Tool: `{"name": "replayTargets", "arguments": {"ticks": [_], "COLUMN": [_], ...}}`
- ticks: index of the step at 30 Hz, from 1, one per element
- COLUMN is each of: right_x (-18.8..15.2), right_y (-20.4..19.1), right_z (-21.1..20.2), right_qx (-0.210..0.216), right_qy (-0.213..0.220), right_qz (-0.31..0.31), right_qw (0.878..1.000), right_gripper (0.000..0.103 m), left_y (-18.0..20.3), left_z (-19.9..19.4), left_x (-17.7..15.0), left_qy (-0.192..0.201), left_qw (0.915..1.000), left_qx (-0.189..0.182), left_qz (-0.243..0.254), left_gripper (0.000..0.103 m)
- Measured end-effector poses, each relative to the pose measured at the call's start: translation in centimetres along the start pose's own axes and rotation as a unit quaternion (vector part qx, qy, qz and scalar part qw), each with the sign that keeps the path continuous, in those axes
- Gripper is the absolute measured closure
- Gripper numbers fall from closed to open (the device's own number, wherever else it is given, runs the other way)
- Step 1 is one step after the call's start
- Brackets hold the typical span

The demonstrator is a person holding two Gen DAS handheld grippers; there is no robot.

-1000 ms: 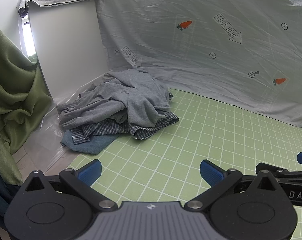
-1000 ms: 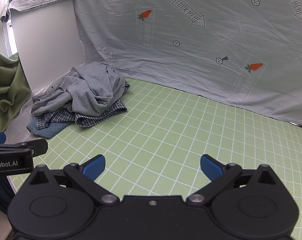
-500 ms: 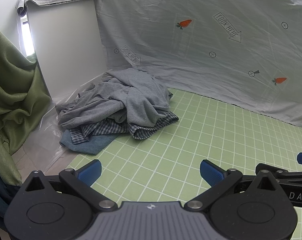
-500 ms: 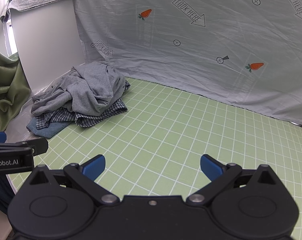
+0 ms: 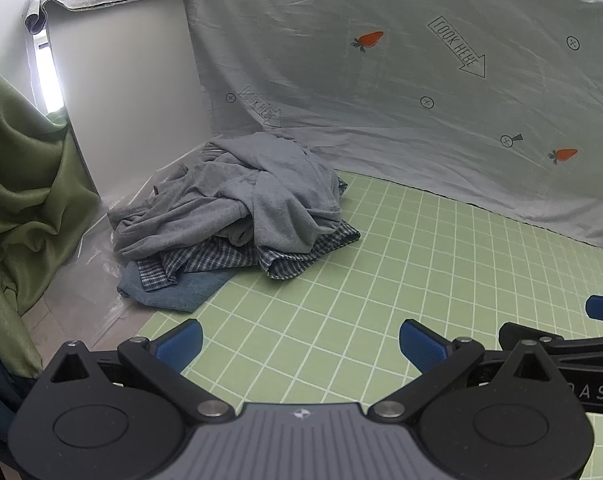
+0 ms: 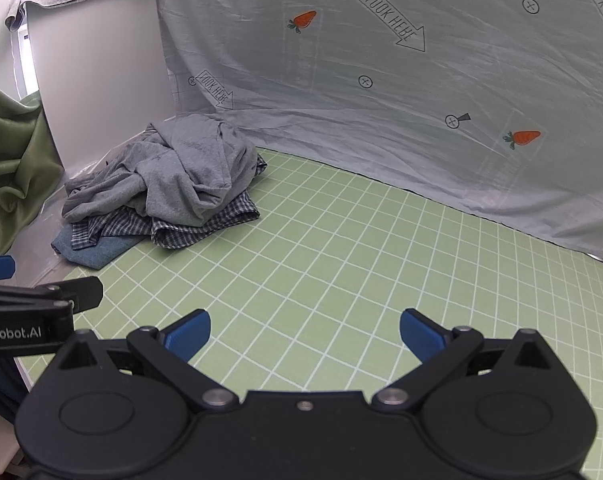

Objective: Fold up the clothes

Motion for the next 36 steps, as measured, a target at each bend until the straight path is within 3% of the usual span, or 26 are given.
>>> {"name": "replayTargets", "arguments": {"ticks": [5,13,19,24,28,32,34,36], "right_x": [1.5,7.8,13.9,18.4,20.0,20.2,19.9,19.6], "right_y": [-0.5,-0.4,-0.7,-3.1,-5.9,-8.3,-9.2,-9.5], "right_z": [1.8,6.4,12.7,20.0,26.2,30.9,32.3,33.1], "right_qx": [0.01,0.003,0.004,0.027,0.052,0.107,0.124,0.132], "right_qy": [-0.002,0.02,0.032,0.034,0.015,-0.014,-0.026,-0.029], "right_qz": [-0.003,-0.016,-0.023,-0.036,-0.047,-0.028,-0.021,-0.013], "right_qw": [1.0,1.0,0.999,0.998,0.997,0.994,0.992,0.991], "right_gripper": [0.001,0.001,0.001,0.009,0.019,0.019,0.019,0.02], "left_y": [-1.3,-4.4,-7.3,-11.1,-13.7,-14.9,-14.8,-14.8], "left_z": [1.3,7.0,14.7,22.7,28.1,31.1,31.8,31.9], "left_x": [2.1,8.2,13.1,15.7,16.3,16.3,16.3,16.4], "left_qy": [0.007,0.012,-0.003,-0.037,-0.068,-0.075,-0.075,-0.068], "left_qw": [0.9999,0.9988,0.9963,0.991,0.9831,0.9718,0.9685,0.9685], "left_qx": [0.01,0.028,0.032,0.042,0.039,0.016,0.003,0.007], "left_qz": [-0.003,-0.038,-0.08,-0.122,-0.166,-0.223,-0.237,-0.239], "left_gripper": [0.0,0.0,0.0,0.0,0.002,0.007,0.014,0.031]}}
Point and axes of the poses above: each gripper's, at about its wrist camera, not at the fingertips, and z roughly the way its jaws point, y to its right, x to its top, the point moved 10 cm from there along z, roughly the way its jaws point, and after that the axes turned 7 degrees about -z, right-handed, at the moved point
